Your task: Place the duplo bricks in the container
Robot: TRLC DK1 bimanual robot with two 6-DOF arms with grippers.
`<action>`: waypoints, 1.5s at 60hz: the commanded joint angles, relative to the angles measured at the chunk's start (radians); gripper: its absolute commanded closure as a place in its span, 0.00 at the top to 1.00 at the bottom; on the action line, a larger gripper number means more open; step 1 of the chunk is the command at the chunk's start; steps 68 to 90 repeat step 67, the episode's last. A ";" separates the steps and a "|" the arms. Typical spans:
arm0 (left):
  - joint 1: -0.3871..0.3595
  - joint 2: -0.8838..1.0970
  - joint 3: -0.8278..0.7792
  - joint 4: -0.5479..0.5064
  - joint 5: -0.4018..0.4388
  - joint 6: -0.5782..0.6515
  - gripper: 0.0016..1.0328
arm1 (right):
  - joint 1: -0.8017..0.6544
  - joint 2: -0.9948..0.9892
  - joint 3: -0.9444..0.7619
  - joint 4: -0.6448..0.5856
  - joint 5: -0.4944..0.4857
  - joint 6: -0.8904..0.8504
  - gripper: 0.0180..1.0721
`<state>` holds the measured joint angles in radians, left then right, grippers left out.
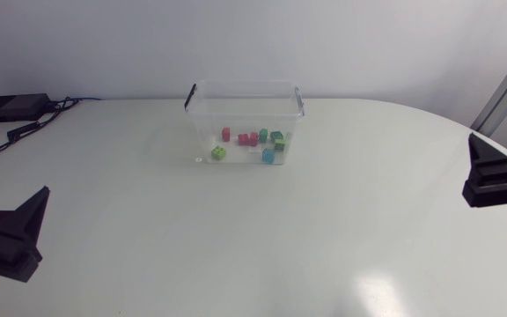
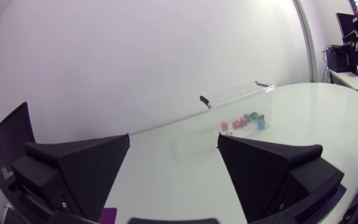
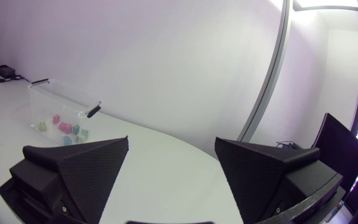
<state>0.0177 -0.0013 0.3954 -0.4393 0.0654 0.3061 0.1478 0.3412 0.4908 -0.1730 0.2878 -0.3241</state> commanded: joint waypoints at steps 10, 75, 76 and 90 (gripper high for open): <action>0.002 -0.008 -0.124 0.116 -0.022 -0.103 0.96 | -0.043 -0.094 -0.146 0.055 -0.071 0.081 0.95; -0.018 0.001 -0.395 0.439 -0.065 -0.306 0.96 | -0.148 -0.341 -0.491 0.173 -0.288 0.324 0.95; -0.018 0.001 -0.395 0.439 -0.065 -0.306 0.96 | -0.148 -0.341 -0.491 0.173 -0.288 0.324 0.95; -0.018 0.001 -0.395 0.439 -0.065 -0.306 0.96 | -0.148 -0.341 -0.491 0.173 -0.288 0.324 0.95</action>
